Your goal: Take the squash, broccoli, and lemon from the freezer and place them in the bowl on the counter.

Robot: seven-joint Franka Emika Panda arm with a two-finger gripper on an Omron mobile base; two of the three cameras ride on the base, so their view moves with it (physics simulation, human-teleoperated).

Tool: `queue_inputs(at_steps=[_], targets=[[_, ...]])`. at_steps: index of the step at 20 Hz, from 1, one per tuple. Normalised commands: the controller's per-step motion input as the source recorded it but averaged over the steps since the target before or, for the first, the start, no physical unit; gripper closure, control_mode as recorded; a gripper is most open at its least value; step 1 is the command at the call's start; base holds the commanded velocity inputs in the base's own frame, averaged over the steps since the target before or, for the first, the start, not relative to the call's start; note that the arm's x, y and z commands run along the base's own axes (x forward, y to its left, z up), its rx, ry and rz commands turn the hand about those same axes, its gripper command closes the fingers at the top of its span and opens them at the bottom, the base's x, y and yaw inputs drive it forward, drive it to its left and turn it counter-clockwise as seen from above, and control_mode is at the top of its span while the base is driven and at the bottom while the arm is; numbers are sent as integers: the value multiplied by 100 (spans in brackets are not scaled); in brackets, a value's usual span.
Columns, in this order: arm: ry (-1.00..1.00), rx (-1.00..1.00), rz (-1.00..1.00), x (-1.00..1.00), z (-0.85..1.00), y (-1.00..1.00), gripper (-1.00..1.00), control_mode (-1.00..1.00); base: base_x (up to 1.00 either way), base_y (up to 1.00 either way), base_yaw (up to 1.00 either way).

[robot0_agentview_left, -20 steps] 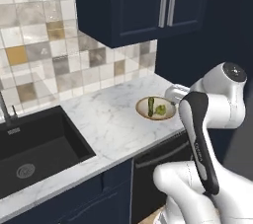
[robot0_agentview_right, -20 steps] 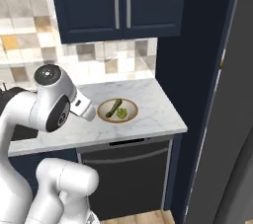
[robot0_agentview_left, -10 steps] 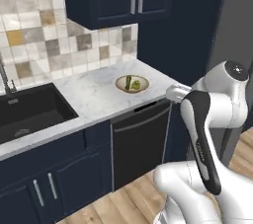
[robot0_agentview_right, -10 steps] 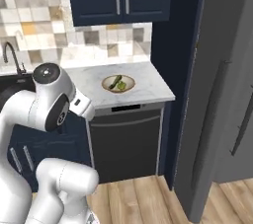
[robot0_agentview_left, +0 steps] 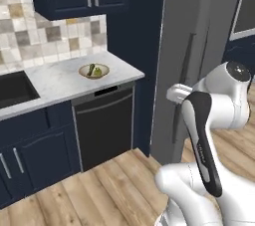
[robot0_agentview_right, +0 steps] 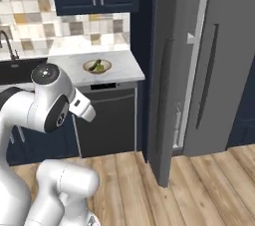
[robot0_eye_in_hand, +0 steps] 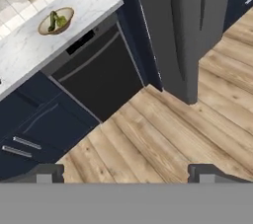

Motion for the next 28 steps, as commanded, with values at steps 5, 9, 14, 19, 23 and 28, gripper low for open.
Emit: queue_inputs(at_steps=[5,9,14,19,23,28], targets=[[0,0,0,0,0,0,-100,100,-26,-100,0],[0,0,0,0,0,0,-100,100,-1,-94,2],[0,0,0,0,0,0,-100,100,0,-100,11],[0,0,0,0,0,0,-100,100,8,-99,19],[0,0,0,0,0,0,-100,100,5,-96,27],[0,0,0,0,0,0,-100,100,32,-95,35]])
